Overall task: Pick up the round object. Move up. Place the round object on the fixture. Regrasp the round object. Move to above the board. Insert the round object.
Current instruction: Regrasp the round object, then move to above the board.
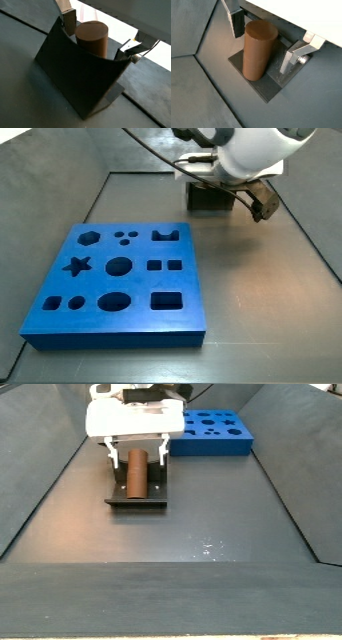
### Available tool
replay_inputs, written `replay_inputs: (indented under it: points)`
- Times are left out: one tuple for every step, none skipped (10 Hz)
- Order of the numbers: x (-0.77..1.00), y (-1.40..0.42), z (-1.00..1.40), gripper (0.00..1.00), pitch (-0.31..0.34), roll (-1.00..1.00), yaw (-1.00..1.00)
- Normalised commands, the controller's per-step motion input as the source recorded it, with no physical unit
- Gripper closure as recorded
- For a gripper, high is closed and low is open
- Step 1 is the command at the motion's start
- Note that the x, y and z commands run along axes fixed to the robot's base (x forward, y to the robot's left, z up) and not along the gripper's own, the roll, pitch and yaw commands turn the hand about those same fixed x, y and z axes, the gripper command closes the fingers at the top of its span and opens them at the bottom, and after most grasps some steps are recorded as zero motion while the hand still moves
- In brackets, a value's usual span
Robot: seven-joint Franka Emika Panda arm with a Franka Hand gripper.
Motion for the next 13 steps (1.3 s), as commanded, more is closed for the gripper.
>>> replay_inputs:
  points:
    - [0.02,0.0,-0.19,0.0,0.058,0.08,-0.03]
    - [0.01,0.0,-0.18,0.0,0.057,0.08,-0.02]
    - [0.01,0.0,-0.18,0.0,0.059,0.08,-0.01]
    - [0.01,0.0,-0.18,0.0,0.059,0.08,0.0]
    - [0.01,0.0,-0.18,0.0,0.059,0.08,0.01]
    - [0.0,0.0,-0.83,1.0,0.0,0.0,0.0]
    - [-0.44,-0.07,1.0,1.0,-0.177,-0.23,-0.22]
    - [-0.43,-0.06,1.0,1.0,-0.178,-0.23,-0.22]
    - [-0.43,-0.06,1.0,1.0,-0.177,-0.24,-0.21]
    - [-0.41,-0.04,1.0,1.0,-0.12,-0.25,-0.17]
    - [-0.4,-0.03,1.0,1.0,-0.098,-0.26,-0.16]
    - [-0.37,-0.03,1.0,1.0,-0.035,-0.27,-0.14]
    - [-0.34,-0.02,1.0,1.0,-0.007,-0.27,-0.13]
